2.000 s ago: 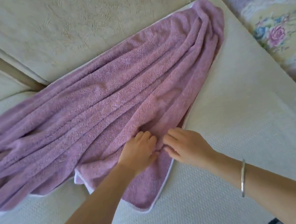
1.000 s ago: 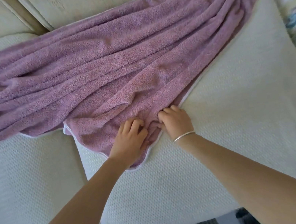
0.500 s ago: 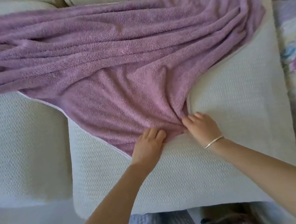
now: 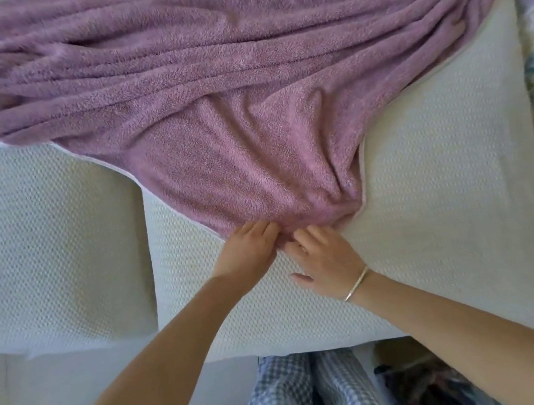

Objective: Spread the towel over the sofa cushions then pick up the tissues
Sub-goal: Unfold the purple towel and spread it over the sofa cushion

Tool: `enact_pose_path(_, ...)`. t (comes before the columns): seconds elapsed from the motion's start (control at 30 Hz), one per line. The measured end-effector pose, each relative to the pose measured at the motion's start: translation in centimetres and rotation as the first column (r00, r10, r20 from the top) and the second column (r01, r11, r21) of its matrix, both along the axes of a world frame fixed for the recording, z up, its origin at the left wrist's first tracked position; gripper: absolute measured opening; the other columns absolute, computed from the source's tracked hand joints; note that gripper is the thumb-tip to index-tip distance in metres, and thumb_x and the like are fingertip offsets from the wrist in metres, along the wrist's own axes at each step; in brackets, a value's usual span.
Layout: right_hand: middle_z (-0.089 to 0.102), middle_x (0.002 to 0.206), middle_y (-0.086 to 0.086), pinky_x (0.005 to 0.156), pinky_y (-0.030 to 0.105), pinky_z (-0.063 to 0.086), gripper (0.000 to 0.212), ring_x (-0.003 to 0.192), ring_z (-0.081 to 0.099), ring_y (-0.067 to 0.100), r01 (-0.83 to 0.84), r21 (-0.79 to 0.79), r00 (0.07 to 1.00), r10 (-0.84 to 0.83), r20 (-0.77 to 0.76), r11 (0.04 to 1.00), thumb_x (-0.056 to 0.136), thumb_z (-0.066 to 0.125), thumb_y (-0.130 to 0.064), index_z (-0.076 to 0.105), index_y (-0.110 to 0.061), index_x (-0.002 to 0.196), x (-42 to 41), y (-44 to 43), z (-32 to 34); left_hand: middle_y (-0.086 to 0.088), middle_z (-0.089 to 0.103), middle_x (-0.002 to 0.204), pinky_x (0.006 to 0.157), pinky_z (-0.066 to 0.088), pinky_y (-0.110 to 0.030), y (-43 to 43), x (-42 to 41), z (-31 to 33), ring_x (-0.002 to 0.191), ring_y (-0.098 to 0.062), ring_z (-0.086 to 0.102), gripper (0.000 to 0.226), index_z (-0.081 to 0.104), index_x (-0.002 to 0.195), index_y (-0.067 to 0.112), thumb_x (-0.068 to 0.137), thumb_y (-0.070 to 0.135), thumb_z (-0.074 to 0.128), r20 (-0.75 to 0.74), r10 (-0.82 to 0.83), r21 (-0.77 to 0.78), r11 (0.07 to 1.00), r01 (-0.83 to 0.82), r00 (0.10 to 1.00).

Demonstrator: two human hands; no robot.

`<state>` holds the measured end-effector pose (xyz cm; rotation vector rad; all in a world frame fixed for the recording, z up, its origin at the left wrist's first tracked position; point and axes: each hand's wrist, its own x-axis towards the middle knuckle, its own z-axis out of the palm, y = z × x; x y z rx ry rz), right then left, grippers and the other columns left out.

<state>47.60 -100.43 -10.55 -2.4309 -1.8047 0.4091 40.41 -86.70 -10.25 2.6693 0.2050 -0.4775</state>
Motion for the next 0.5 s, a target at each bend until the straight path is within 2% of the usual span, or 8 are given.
enact_pose_path(0.07,0.065,0.066,0.0,0.052,0.021,0.049,0.049,0.06,0.064,0.02,0.083,-0.059,0.996,-0.081,0.034,0.995,0.033,0.086,-0.041,0.069,-0.017,0.073,-0.8,0.6,-0.5,-0.01,0.066,0.095,0.073,0.045,-0.035,0.2,0.6,-0.4,0.09,-0.029,0.06,0.018,0.059,0.098,0.004,0.089,0.018,0.054,-0.051,0.096,-0.054,0.994,-0.098,0.994)
enact_pose_path(0.13,0.064,0.063,-0.001,0.05,0.022,0.049,0.044,0.058,0.063,0.019,0.151,-0.066,0.985,-0.144,0.091,0.986,0.034,0.085,-0.039,0.067,-0.017,0.068,-1.1,1.2,-1.2,-0.012,0.064,0.102,0.074,0.044,-0.038,0.4,0.5,-0.9,0.094,-0.03,0.058,0.023,0.055,0.104,0.002,0.091,0.02,0.049,-0.091,0.148,-0.116,0.981,-0.158,0.985)
enact_pose_path(0.17,0.064,0.06,-0.002,0.049,0.022,0.048,0.035,0.056,0.063,0.018,0.169,-0.051,0.978,-0.161,0.132,0.984,0.042,0.083,-0.039,0.066,-0.018,0.064,-0.9,1.5,-1.4,-0.012,0.064,0.103,0.074,0.045,-0.037,0.5,0.4,-0.9,0.094,-0.03,0.058,0.023,0.054,0.104,0.003,0.091,0.021,0.05,-0.084,0.15,-0.137,0.977,-0.16,0.985)
enact_pose_path(0.23,0.061,0.054,-0.005,0.047,0.022,0.046,0.017,0.052,0.062,0.016,0.185,-0.007,0.965,-0.18,0.188,0.983,0.065,0.064,-0.034,0.066,-0.019,0.058,-0.7,2.0,-1.8,-0.009,0.062,0.105,0.077,0.046,-0.037,0.6,0.1,-0.9,0.098,-0.028,0.056,0.024,0.052,0.107,0.006,0.091,0.023,0.051,-0.064,0.103,-0.16,0.981,-0.112,0.993)
enact_pose_path(0.3,0.06,0.051,-0.005,0.046,0.021,0.045,0.027,0.05,0.061,0.016,0.202,0.03,0.96,-0.204,0.191,0.979,0.074,0.049,-0.028,0.066,-0.019,0.056,-0.4,2.2,-2.1,-0.005,0.057,0.111,0.087,0.044,-0.034,0.9,-0.3,-1.1,0.105,-0.023,0.05,0.027,0.048,0.112,0.01,0.089,0.023,0.052,-0.059,-0.005,-0.142,0.99,-0.004,0.998)
enact_pose_path(0.37,0.06,0.049,-0.005,0.045,0.019,0.045,0.029,0.048,0.061,0.016,0.206,0.064,0.959,-0.214,0.187,0.977,0.074,0.046,-0.028,0.064,-0.018,0.054,-0.3,2.2,-2.1,-0.002,0.051,0.118,0.095,0.038,-0.031,1.1,-0.7,-1.4,0.112,-0.02,0.044,0.036,0.043,0.121,0.013,0.086,0.015,0.052,-0.079,-0.055,-0.092,0.995,0.048,0.995)
enact_pose_path(0.43,0.06,0.046,-0.002,0.042,0.018,0.044,0.031,0.046,0.061,0.015,0.19,0.073,0.963,-0.2,0.18,0.979,0.073,0.044,-0.026,0.061,-0.017,0.05,0.2,2.1,-1.9,-0.003,0.05,0.12,0.096,0.036,-0.03,1.0,-0.9,-1.6,0.113,-0.021,0.044,0.036,0.044,0.123,0.013,0.088,0.01,0.048,-0.069,-0.036,-0.024,0.999,0.035,0.997)
enact_pose_path(0.5,0.059,0.044,0.0,0.04,0.018,0.043,0.025,0.044,0.061,0.016,0.173,0.081,0.969,-0.185,0.162,0.982,0.072,0.048,-0.022,0.06,-0.016,0.05,0.7,2.0,-1.2,-0.007,0.057,0.114,0.091,0.038,-0.032,0.8,-0.7,-1.7,0.107,-0.024,0.05,0.023,0.052,0.113,0.008,0.092,0.013,0.045,-0.035,0.068,0.009,0.998,-0.068,0.997)
